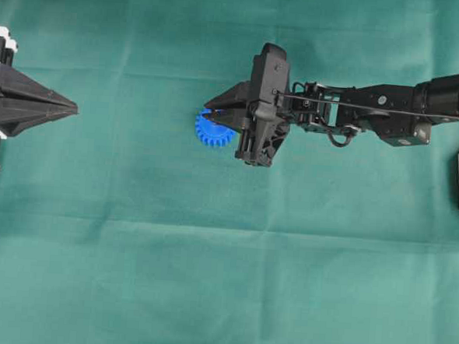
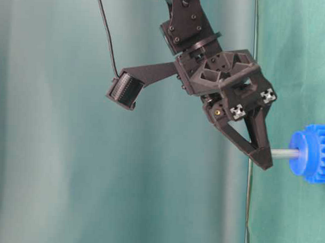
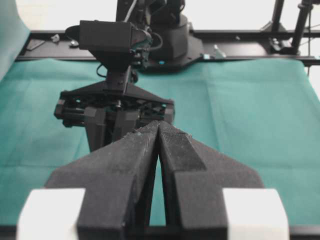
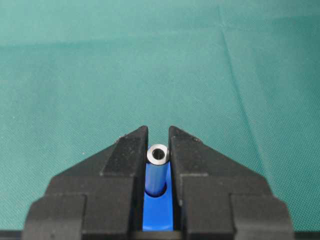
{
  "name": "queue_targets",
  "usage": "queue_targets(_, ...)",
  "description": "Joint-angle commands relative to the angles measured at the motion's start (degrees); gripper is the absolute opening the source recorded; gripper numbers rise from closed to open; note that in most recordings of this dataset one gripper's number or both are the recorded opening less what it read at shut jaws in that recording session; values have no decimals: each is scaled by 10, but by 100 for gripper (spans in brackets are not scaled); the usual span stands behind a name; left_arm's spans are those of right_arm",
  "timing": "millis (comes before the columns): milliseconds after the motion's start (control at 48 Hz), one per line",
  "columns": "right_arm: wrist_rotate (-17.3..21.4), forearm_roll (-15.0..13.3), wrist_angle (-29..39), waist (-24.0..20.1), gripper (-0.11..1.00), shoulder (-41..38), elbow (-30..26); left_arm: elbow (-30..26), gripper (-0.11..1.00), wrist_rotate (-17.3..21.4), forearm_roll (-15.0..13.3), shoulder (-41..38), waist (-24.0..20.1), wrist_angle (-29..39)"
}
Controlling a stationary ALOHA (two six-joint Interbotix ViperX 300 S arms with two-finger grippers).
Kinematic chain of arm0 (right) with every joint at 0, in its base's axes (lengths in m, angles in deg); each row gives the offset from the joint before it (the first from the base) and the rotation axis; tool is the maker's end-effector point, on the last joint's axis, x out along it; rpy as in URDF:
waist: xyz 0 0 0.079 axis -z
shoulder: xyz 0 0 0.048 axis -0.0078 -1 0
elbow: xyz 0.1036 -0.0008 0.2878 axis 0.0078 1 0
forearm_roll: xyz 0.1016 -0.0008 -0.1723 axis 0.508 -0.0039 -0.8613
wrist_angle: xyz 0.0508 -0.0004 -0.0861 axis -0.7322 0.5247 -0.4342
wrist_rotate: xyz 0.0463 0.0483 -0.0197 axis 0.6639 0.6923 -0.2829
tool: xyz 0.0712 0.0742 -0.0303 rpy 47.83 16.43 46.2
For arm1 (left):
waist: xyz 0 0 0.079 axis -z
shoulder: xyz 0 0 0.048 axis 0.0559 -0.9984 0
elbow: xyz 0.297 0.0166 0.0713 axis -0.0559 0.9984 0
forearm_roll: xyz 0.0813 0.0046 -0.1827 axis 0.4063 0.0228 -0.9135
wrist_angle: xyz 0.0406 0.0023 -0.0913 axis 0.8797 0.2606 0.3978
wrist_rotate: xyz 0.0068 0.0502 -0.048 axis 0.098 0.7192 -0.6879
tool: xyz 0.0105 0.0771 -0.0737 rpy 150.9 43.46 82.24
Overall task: Insert the shaft placed at a random location into the center hole of the small gear at another random location.
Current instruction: 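Lift the shaft and carry it over the blue gear's center hole, then lower the held shaft into the gear's center hole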
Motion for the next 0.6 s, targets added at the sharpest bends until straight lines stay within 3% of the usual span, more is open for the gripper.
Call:
queue_targets(0,-4,-1,-10,-1,13,9,-12,-10,0,2,1,-4,-1,-2)
queue_targets(584,2,2,-30,-2,13,-32,-8,-10,0,2,1,-4,-1,-2)
